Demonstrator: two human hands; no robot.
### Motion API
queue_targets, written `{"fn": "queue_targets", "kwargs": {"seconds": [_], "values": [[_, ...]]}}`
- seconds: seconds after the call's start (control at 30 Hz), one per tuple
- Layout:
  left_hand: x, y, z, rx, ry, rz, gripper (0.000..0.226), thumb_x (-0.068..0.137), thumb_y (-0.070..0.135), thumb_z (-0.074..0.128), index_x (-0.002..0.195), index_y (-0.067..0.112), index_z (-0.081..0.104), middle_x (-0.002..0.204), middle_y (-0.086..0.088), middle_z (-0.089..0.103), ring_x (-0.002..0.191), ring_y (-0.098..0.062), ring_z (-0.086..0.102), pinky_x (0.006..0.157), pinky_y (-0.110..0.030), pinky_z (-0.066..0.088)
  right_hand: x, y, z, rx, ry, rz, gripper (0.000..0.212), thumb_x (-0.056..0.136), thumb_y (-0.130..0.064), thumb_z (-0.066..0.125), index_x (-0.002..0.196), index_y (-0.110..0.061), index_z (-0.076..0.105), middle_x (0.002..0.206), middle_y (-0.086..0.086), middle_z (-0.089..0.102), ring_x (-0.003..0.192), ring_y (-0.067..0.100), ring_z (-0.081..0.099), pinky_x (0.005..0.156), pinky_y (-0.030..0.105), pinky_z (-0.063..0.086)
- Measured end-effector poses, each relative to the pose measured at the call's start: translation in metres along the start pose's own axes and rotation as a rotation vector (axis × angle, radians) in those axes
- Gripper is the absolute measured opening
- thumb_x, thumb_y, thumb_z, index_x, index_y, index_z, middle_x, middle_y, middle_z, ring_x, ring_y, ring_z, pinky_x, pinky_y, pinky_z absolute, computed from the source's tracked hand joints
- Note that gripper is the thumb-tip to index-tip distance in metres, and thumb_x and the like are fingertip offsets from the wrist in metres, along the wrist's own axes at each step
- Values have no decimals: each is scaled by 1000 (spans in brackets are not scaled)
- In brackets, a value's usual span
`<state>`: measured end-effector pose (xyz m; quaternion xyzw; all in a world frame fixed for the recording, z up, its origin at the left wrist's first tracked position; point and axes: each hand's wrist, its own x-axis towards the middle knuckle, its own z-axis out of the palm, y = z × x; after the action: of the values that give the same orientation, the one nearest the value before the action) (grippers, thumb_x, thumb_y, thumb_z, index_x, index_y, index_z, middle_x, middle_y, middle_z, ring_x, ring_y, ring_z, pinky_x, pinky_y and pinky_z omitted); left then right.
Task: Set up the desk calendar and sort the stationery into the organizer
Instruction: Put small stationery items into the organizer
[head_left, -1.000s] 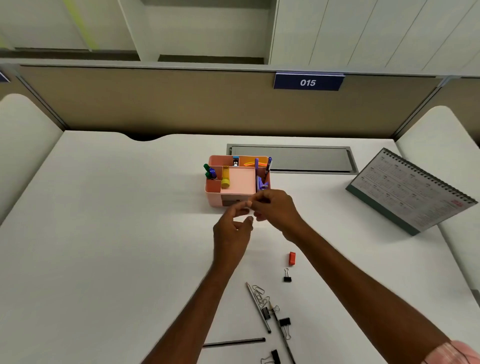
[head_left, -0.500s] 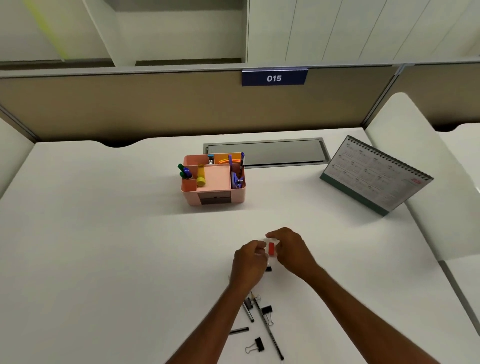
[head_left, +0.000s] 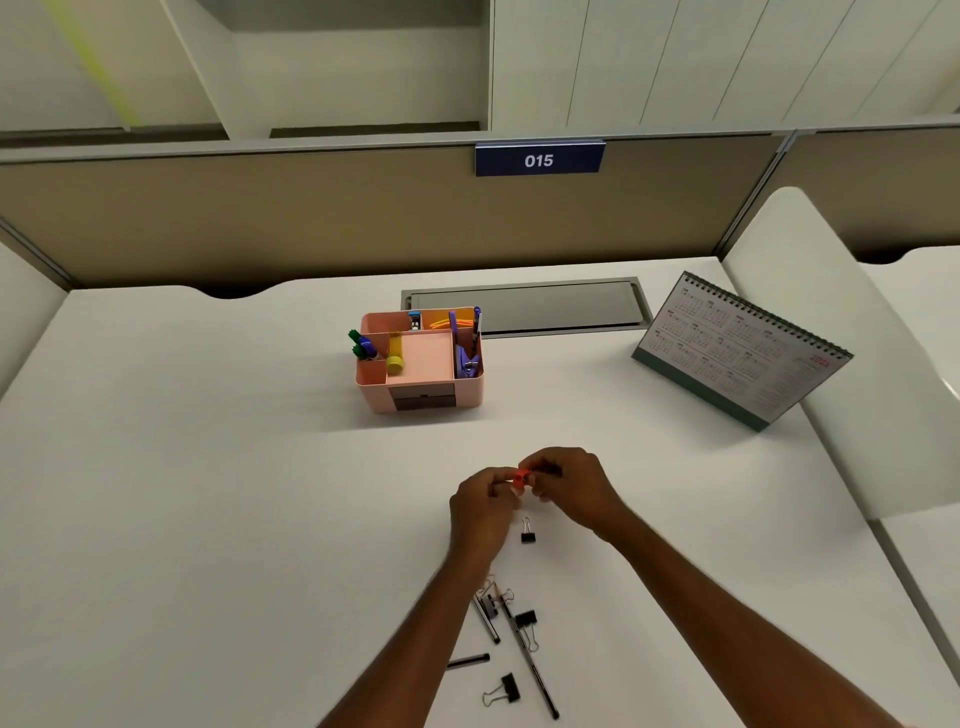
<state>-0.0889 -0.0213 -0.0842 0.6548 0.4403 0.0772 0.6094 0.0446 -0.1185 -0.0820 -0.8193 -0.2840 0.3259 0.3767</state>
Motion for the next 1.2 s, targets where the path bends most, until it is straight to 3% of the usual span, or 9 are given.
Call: {"fn": "queue_targets", "kwargs": {"seconds": [0.23,0.4,0.57,0.7,1.0,1.1,1.2], "values": [[3,17,-23,-145,18,76,15,91,25,75,104,33,76,90,10,79,86,-10,75,76,-33,65,0,-40,1,205,41,42,17,93,-7,67,98,-18,78,83,-1,78,76,17,75,71,30,64],[9,28,-41,-205,124,119,16,97,32,70,110,24,74,91,7,79,85,-11,76,76,-32,64,8,-73,10,207,50,-45,19,95,-8,65,106,-20,75,83,0,76,76,18,74,68,26,62],[28,45,-62,-263,226,89,26,99,39,65,109,18,75,92,4,79,83,-13,77,76,-31,65,28,-104,25,-18,123,-286,29,95,-9,69,122,-20,70,101,-6,72,87,10,68,78,16,56],[50,62,-84,-320,245,33,26,97,42,67,106,19,76,92,3,80,81,-15,78,83,-37,65,52,-129,31,-162,103,-407,41,93,-2,70,132,-17,67,124,4,69,106,18,66,95,30,56],[75,83,-109,-526,285,-30,6,98,26,69,95,25,73,94,-1,80,85,-22,79,85,-42,65,122,-169,43,-377,122,-421,29,89,-8,76,118,-9,75,116,11,72,101,26,66,89,30,50],[79,78,-112,-544,299,-73,10,97,30,70,102,22,73,103,-3,79,88,-21,78,87,-42,64,150,-174,50,-464,79,-380,27,91,-10,75,117,-10,76,115,11,73,101,27,66,90,33,55],[80,69,-119,-577,319,-121,9,97,32,70,96,22,72,100,-4,79,88,-21,78,84,-39,64,170,-176,59,-558,57,-369,27,95,-13,69,121,-9,74,116,12,73,99,27,66,90,33,53]]}}
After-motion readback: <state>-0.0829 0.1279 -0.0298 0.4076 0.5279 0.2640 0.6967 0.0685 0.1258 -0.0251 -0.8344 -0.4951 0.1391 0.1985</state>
